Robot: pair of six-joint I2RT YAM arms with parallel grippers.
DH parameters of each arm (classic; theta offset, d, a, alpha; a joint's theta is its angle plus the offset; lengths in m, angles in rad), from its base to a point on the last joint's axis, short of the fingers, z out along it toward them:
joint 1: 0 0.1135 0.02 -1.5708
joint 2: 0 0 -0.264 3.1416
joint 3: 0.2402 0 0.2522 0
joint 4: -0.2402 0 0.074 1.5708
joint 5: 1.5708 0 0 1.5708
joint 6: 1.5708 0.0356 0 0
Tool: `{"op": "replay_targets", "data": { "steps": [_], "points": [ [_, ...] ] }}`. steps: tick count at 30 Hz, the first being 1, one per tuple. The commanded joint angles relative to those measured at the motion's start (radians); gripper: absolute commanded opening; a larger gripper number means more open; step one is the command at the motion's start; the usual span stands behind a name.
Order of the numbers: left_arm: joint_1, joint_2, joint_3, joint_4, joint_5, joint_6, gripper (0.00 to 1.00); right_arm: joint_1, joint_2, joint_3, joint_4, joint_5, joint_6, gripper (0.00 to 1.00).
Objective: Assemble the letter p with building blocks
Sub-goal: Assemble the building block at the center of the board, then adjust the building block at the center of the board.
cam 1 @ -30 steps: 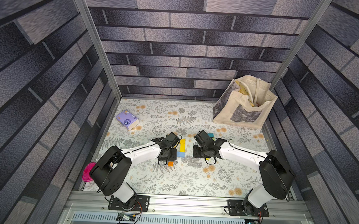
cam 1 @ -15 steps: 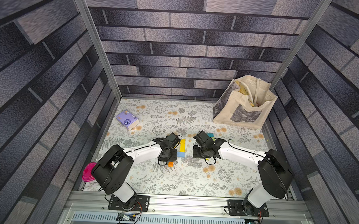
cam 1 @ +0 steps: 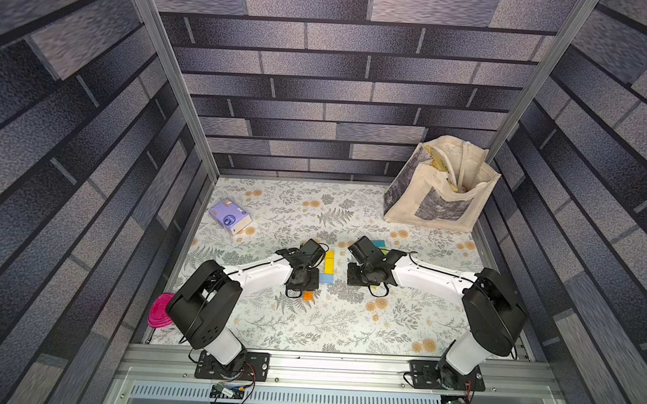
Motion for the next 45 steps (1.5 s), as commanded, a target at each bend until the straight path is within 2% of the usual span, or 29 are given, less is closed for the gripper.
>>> {"op": "replay_targets", "data": {
  "steps": [1,6,9,16,21,24,27,33,45],
  "points": [
    [0.004,0.015,0.030,0.006,-0.015,0.015,0.26,-0.009,0.014,0.006,0.000,-0.006,0.004,0.03],
    [0.008,0.009,0.027,0.001,-0.024,0.007,0.35,-0.008,0.018,0.009,0.004,-0.013,0.005,0.02],
    [0.010,-0.003,0.022,-0.002,-0.033,0.001,0.45,-0.009,0.018,0.008,0.005,-0.015,0.007,0.02],
    [0.013,-0.047,0.015,-0.008,-0.053,-0.008,0.50,-0.008,0.008,-0.009,0.026,-0.041,0.019,0.02],
    [0.014,-0.156,-0.022,-0.008,-0.100,-0.020,0.50,-0.001,0.007,-0.057,0.100,-0.115,0.070,0.02],
    [0.025,-0.211,-0.056,-0.005,-0.113,-0.028,0.46,0.030,0.020,-0.073,0.141,-0.129,0.103,0.02],
    [0.051,-0.246,-0.108,0.019,-0.110,-0.043,0.36,0.073,0.049,-0.059,0.168,-0.135,0.129,0.01],
    [0.103,-0.231,-0.195,0.096,-0.044,-0.055,0.22,0.126,0.122,-0.029,0.232,-0.172,0.184,0.00],
    [0.104,-0.183,-0.248,0.197,0.019,-0.073,0.10,0.134,0.235,0.096,0.228,-0.233,0.184,0.00]
  ]
}}
